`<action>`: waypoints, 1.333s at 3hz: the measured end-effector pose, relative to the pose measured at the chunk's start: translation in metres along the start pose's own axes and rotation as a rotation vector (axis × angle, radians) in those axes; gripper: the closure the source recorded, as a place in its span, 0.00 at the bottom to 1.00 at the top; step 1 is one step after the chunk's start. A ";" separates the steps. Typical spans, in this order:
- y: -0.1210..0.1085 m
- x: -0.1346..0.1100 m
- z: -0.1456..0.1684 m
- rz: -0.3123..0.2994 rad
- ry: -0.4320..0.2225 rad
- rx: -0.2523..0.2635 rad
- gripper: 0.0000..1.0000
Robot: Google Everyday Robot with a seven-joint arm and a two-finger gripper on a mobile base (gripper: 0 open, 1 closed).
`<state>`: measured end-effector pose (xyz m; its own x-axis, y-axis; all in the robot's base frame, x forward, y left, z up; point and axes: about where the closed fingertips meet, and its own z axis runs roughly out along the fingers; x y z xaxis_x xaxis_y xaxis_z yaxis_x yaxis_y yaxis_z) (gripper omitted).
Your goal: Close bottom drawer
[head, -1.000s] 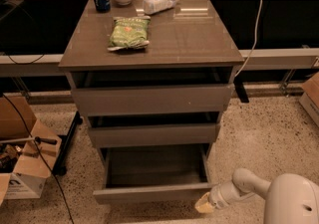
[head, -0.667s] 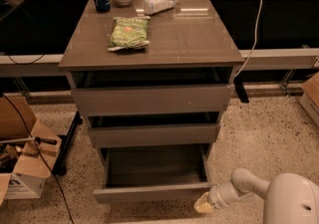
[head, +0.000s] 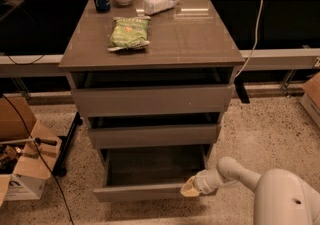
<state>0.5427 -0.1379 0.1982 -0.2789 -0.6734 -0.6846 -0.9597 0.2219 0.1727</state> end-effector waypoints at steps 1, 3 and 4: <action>0.001 0.000 0.000 0.000 0.000 0.000 1.00; -0.035 -0.022 0.008 -0.070 -0.043 0.022 1.00; -0.036 -0.017 0.014 -0.065 -0.043 0.050 1.00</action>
Offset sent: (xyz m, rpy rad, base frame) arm 0.1257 0.0280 0.0170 0.0814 -0.2246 0.0725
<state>0.5824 -0.1245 0.1936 -0.2128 -0.6569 -0.7233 -0.9725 0.2143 0.0915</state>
